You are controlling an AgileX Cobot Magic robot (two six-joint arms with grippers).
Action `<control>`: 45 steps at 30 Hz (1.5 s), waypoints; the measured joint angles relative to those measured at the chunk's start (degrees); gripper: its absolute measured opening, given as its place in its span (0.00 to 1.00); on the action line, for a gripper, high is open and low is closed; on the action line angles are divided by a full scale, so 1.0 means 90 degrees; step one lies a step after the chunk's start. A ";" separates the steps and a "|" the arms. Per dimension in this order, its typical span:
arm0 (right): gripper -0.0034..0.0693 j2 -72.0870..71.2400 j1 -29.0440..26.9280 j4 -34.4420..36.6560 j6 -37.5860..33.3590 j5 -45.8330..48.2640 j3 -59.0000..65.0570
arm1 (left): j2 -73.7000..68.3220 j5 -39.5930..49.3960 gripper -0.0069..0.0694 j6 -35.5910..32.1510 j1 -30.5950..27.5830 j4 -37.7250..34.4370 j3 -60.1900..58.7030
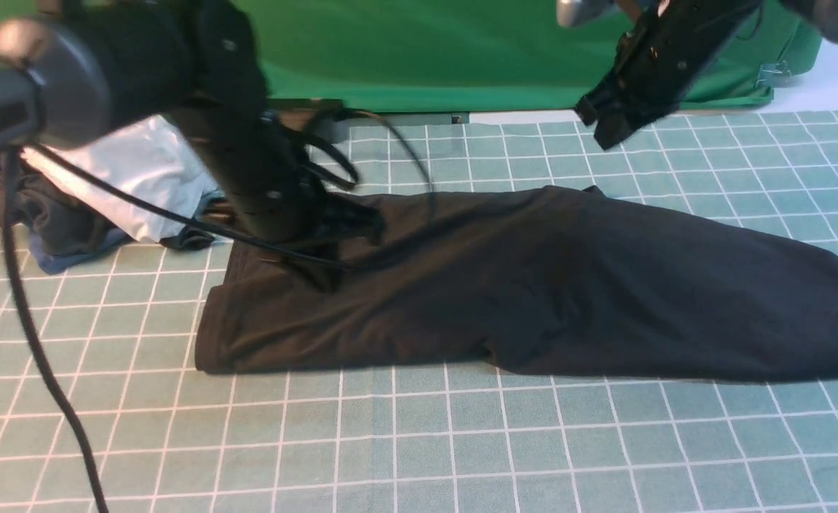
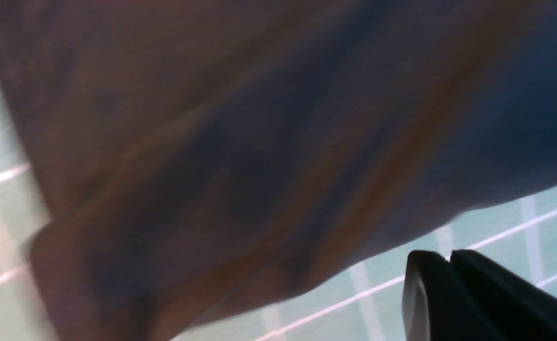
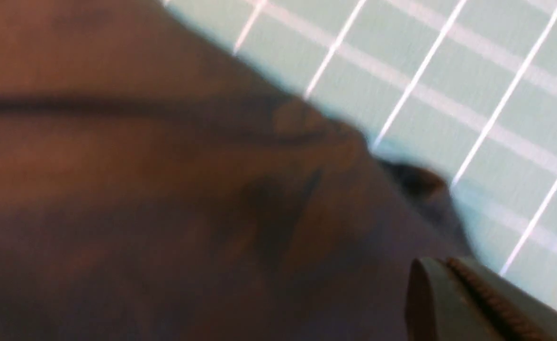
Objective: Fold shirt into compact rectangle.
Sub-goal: 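Pull the folded dark garment lengthwise by its ends to straighten it flat on the table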
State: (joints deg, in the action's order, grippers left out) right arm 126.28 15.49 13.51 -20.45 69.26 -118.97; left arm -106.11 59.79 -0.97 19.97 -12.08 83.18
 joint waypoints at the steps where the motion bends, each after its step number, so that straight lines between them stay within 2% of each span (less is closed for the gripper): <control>1: 0.08 -0.0104 0.0000 0.0020 0.0036 0.0000 0.0379 | -0.0045 -0.0108 0.10 0.0074 0.0147 -0.0014 0.0000; 6: 0.08 -0.0629 0.0000 0.0266 -0.0079 -0.0067 0.1853 | -0.0366 -0.0319 0.10 0.0260 0.0306 -0.0029 0.0000; 13: 0.08 -0.0886 0.0000 0.0280 -0.0106 -0.1134 0.3370 | -0.0882 -0.0314 0.10 0.0381 0.0256 0.0399 -0.0087; 19: 0.08 -0.0849 -0.0239 -0.0322 0.0290 -0.1439 0.3770 | -0.0888 -0.0323 0.10 0.0939 0.0140 0.1342 -0.0589; 28: 0.08 -0.1201 -0.0829 -0.0500 0.0453 -0.1080 0.3775 | -0.0643 -0.0432 0.10 0.1071 -0.0154 0.1450 -0.0732; 31: 0.08 -0.1561 -0.0812 -0.0322 0.0446 -0.1309 0.3775 | -0.0342 -0.0532 0.10 0.0997 -0.0187 0.1122 -0.0750; 33: 0.08 -0.1739 -0.0718 -0.0036 0.0372 -0.1694 0.3775 | -0.0116 -0.0713 0.10 0.0665 -0.0192 0.0479 -0.0750; 37: 0.08 -0.1744 -0.0456 0.0527 0.0135 -0.2427 0.3559 | -0.0046 -0.0820 0.10 0.0108 -0.0181 -0.0305 -0.0750; 42: 0.10 -0.1229 -0.0330 0.0677 0.0001 -0.2383 0.2711 | -0.0068 -0.0713 0.10 -0.0025 -0.0181 -0.0436 -0.0758; 45: 0.15 -0.0508 -0.0259 0.0709 -0.0132 -0.1730 0.1709 | -0.0068 -0.0699 0.10 -0.0076 -0.0181 -0.0505 -0.0758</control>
State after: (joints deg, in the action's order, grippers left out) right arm 121.71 13.15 19.89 -21.64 53.69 -103.59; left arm -106.72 53.50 -1.65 18.35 -16.62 76.36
